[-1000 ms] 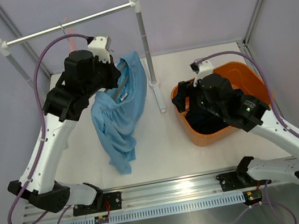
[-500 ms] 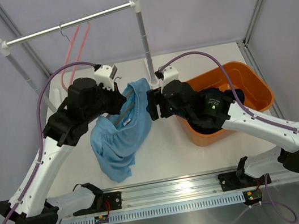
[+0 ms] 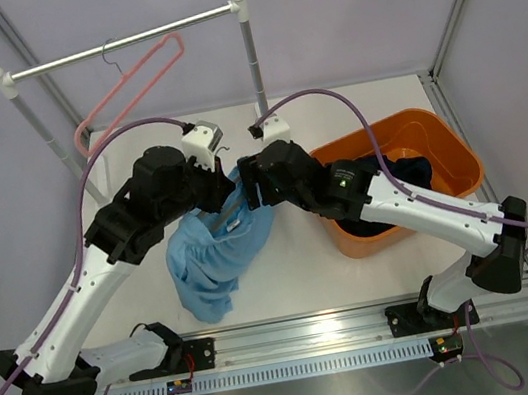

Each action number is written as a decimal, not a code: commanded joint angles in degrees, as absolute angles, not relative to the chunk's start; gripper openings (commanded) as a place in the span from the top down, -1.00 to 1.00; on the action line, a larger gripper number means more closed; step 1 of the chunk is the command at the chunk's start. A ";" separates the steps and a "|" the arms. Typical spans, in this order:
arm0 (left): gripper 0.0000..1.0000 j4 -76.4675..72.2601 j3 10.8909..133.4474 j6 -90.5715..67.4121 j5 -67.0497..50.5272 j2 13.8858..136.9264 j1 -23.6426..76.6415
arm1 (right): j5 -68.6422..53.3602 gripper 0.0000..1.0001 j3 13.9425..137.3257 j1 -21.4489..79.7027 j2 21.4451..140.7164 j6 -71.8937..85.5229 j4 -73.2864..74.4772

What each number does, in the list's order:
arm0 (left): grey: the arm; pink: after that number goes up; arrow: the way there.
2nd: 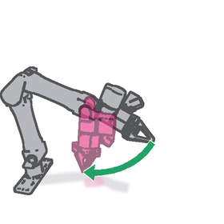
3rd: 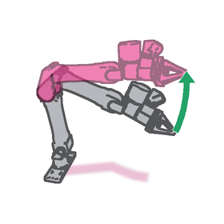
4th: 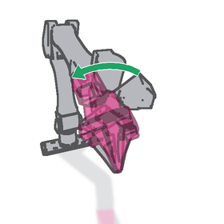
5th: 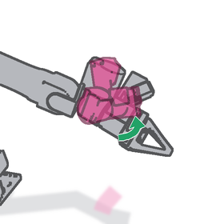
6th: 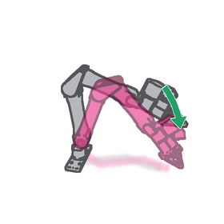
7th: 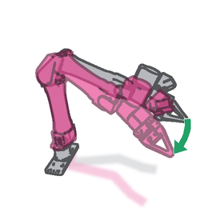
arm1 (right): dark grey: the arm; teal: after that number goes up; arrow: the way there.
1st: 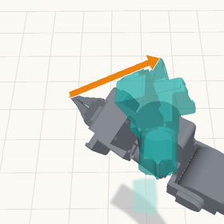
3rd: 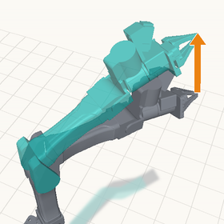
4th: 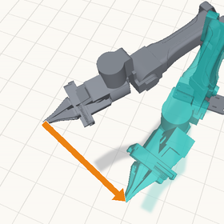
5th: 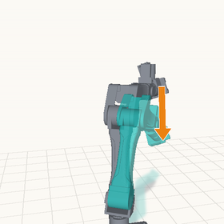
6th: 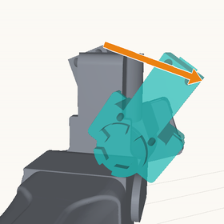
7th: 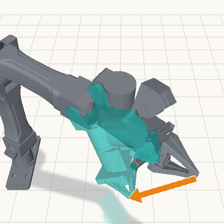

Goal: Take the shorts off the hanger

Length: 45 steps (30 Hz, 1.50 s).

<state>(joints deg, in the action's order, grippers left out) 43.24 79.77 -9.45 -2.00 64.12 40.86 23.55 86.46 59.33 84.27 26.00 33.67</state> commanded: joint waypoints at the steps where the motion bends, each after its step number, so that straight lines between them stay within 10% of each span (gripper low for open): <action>1: 1.00 38.23 79.54 -8.79 -3.16 61.88 41.40 | 26.98 -0.47 89.74 59.94 85.34 26.98 32.25; 6: 1.00 38.58 79.45 -8.35 -2.99 61.35 41.92 | 28.74 -0.16 90.26 60.03 86.13 26.72 32.52; 15: 1.00 39.37 77.87 -7.91 -3.52 59.51 42.01 | 36.73 0.95 94.56 60.03 88.59 25.23 36.56; 45: 1.00 38.50 73.30 -5.54 -5.19 45.79 42.01 | 36.39 1.00 96.51 52.03 90.27 23.64 40.52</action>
